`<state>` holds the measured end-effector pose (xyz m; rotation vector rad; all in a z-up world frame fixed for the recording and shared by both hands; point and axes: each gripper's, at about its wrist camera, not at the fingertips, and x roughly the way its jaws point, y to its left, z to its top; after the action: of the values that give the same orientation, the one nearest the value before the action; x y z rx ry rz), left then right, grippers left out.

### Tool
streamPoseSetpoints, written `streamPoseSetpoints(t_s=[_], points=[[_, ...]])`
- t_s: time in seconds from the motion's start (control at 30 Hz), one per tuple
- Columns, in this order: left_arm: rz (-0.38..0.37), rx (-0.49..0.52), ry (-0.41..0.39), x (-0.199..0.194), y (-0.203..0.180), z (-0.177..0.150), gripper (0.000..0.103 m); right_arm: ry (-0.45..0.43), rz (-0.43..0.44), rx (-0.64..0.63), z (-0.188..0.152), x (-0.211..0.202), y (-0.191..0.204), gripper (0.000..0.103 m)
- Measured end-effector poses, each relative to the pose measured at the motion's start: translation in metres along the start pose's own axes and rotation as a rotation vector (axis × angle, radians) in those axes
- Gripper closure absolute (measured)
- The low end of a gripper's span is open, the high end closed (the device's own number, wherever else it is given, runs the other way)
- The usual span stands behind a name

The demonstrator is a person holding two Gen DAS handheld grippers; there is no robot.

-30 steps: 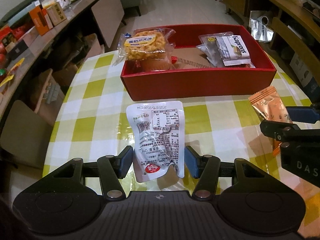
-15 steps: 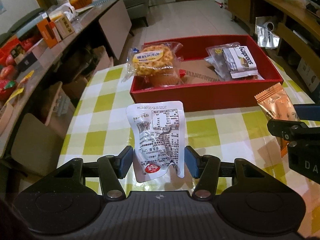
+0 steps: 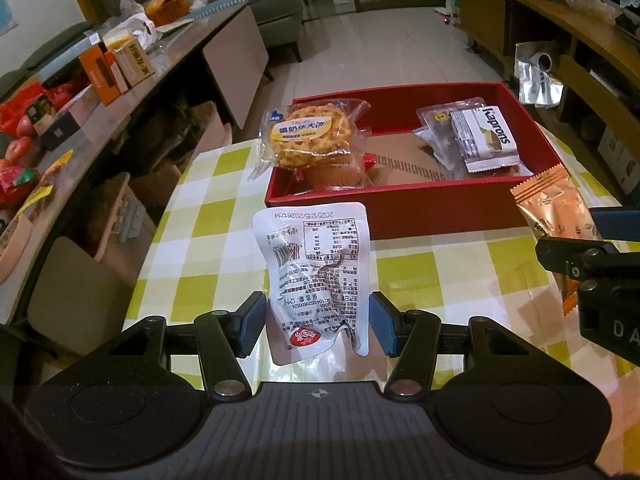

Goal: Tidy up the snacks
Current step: 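Lift both held packets and carry them over the red box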

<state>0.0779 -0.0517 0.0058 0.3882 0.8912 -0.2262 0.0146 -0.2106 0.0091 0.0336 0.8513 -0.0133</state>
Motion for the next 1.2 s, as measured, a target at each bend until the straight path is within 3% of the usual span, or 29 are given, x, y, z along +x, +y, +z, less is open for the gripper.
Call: streamPoseSetpoints(t_s=[1.2], points=[[0.024, -0.030, -0.061, 0.010, -0.001, 0.044, 0.040, -0.077, -0.029, 0.064, 0.041, 0.010, -0.023, 0.054]])
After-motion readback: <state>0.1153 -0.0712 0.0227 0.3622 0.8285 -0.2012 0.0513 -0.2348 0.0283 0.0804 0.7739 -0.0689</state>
